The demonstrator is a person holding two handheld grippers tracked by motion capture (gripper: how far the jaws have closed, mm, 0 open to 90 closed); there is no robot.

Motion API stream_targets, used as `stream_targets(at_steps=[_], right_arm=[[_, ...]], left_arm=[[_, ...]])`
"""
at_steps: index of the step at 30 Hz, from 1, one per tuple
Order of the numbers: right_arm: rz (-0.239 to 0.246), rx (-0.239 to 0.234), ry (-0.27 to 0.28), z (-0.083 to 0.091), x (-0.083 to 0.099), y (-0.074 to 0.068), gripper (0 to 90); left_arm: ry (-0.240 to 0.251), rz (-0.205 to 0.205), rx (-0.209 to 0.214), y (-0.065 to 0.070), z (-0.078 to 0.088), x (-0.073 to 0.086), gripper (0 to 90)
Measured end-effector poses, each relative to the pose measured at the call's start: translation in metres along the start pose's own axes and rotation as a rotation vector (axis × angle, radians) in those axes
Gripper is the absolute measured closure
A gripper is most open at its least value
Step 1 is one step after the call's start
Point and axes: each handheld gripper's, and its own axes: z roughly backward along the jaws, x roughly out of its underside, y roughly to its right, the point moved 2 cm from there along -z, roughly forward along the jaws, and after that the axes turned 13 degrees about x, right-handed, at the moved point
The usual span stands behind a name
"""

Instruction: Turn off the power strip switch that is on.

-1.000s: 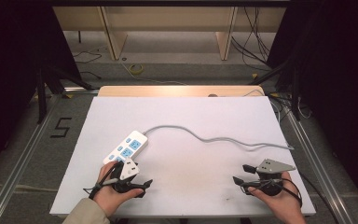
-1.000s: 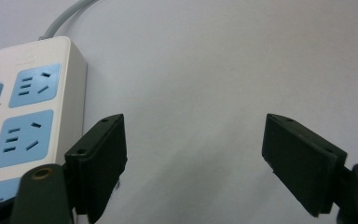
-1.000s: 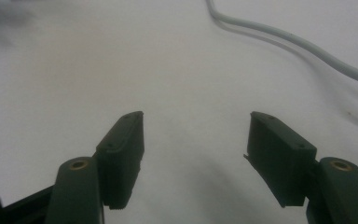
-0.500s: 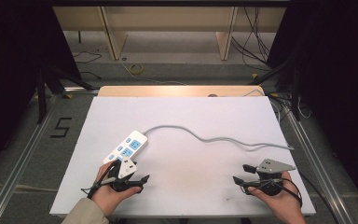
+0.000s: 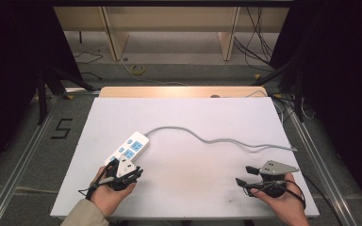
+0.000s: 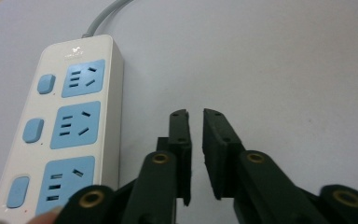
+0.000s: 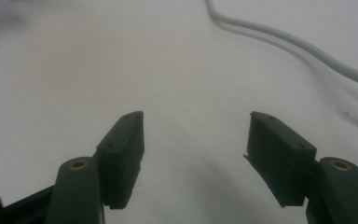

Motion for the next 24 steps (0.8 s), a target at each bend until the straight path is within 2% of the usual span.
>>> stream_targets(at_steps=[4, 12, 24], right_arm=[[-0.001, 0.001, -0.001, -0.0001, 0.0001, 0.0004, 37.5], [-0.001, 0.003, 0.002, 0.0005, 0.0001, 0.0006, 37.5], [0.000, 0.004, 0.000, 0.0003, 0.0002, 0.0008, 37.5]], left_arm=[[-0.001, 0.012, -0.003, -0.0010, 0.0014, -0.0004, 89.6], [-0.010, 0.021, 0.000, -0.0011, 0.0036, -0.0017, 89.8], [-0.024, 0.066, -0.009, -0.0055, 0.0080, -0.0046, 90.0]])
